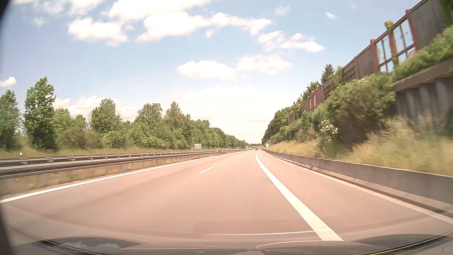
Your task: Follow the waypoints while adhering to traffic rules and regulations
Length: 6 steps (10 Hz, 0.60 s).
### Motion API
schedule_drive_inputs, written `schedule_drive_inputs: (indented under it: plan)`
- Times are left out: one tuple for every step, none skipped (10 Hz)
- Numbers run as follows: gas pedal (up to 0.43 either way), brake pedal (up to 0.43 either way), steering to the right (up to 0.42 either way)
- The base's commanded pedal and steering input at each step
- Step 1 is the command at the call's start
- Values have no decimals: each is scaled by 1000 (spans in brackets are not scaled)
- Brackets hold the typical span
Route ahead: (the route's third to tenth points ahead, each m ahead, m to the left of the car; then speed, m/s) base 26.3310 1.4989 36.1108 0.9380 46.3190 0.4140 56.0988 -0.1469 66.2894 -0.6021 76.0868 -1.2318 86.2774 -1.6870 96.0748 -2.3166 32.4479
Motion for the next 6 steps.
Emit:
schedule_drive_inputs:
  plan:
    - [299,12,13]
    - [299,12,12]
    - [299,12,12]
    - [299,12,11]
    - [299,12,11]
    - [287,12,11]
